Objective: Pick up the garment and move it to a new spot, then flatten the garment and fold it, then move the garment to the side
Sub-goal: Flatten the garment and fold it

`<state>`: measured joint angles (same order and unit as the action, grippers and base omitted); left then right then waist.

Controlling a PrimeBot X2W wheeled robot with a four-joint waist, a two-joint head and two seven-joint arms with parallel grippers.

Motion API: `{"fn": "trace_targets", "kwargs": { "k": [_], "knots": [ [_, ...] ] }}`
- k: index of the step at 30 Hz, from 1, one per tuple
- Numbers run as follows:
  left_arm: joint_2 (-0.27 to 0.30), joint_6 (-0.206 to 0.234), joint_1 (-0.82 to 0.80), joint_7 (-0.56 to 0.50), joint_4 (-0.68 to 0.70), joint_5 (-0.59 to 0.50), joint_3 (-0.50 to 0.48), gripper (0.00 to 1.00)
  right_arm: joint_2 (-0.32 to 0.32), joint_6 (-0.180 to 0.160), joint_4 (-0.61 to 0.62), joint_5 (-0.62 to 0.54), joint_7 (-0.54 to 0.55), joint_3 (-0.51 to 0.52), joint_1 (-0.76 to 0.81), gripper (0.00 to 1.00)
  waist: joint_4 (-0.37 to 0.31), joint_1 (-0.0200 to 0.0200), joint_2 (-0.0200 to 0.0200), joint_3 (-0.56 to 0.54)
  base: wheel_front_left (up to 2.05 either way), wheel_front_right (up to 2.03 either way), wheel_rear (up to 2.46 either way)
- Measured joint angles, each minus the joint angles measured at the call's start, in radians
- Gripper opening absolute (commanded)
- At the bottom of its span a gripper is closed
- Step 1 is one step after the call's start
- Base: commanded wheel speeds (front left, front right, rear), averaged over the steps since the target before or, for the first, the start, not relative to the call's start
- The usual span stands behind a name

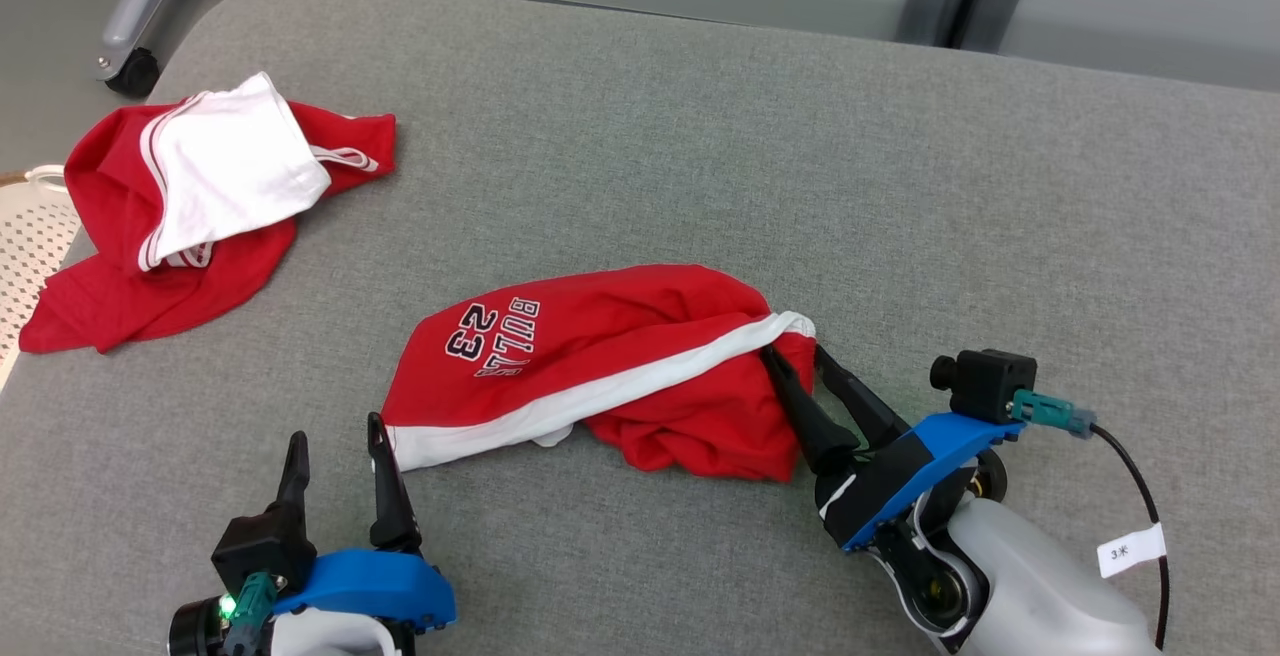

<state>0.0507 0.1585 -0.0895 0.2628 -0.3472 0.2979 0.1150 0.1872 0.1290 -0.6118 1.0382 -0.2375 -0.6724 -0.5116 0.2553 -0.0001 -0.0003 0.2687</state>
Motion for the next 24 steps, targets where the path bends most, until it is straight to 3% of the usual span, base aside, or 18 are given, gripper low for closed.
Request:
{"fn": "trace_targets", "kwargs": {
  "k": [1, 3, 6, 8, 10, 11, 16, 22, 24],
  "knots": [
    [0.000, 0.000, -0.002, 0.000, 0.001, 0.000, 0.004, 1.00, 0.012, 0.000, 0.009, 0.014, 0.000, -0.028, -0.006, 0.53, 0.000, 0.0000, 0.0000, 0.002, 0.00, 0.00, 0.00],
    [0.000, 0.001, -0.007, 0.000, 0.006, 0.000, 0.011, 1.00, 0.030, 0.000, 0.013, 0.031, -0.004, -0.068, -0.021, 0.00, 0.000, 0.0000, 0.0000, 0.003, 0.00, 0.00, 0.00],
    [0.000, 0.005, -0.010, 0.000, 0.015, 0.000, 0.015, 1.00, 0.048, 0.002, -0.010, -0.010, -0.022, -0.086, -0.054, 0.00, -0.005, 0.0001, 0.0001, 0.003, 0.00, 0.00, 0.00],
    [0.001, 0.006, -0.010, 0.000, 0.019, 0.000, 0.014, 1.00, 0.066, 0.002, -0.011, -0.089, -0.023, -0.027, -0.071, 0.00, -0.014, 0.0002, 0.0001, 0.002, 0.00, 0.00, 0.00],
    [0.000, 0.008, -0.010, 0.000, 0.021, -0.002, 0.018, 1.00, 0.090, 0.002, 0.019, -0.225, -0.024, 0.067, -0.092, 0.00, -0.024, 0.0003, 0.0002, -0.002, 0.00, 0.00, 0.00],
    [-0.001, 0.006, -0.010, 0.000, 0.022, -0.003, 0.021, 1.00, 0.099, 0.002, 0.069, -0.370, -0.024, 0.156, -0.094, 0.00, -0.037, 0.0002, 0.0001, -0.008, 0.00, 0.00, 0.00],
    [0.000, -0.001, -0.011, 0.000, 0.015, -0.005, 0.038, 1.00, 0.106, 0.002, 0.207, -0.742, -0.024, 0.321, -0.064, 0.00, -0.079, 0.0002, 0.0002, -0.024, 0.00, 0.00, 0.00],
    [0.000, -0.010, -0.014, 0.000, -0.002, -0.001, 0.059, 1.00, 0.117, 0.002, 0.237, -0.968, -0.025, 0.390, 0.057, 0.00, -0.146, 0.0001, 0.0002, -0.042, 0.00, 0.00, 0.00],
    [0.000, -0.016, -0.015, 0.000, -0.008, -0.004, 0.061, 1.00, 0.121, 0.002, 0.240, -1.005, -0.025, 0.401, 0.097, 0.19, -0.170, 0.0001, 0.0003, -0.048, 0.00, 0.00, 0.00]
  ]
}}
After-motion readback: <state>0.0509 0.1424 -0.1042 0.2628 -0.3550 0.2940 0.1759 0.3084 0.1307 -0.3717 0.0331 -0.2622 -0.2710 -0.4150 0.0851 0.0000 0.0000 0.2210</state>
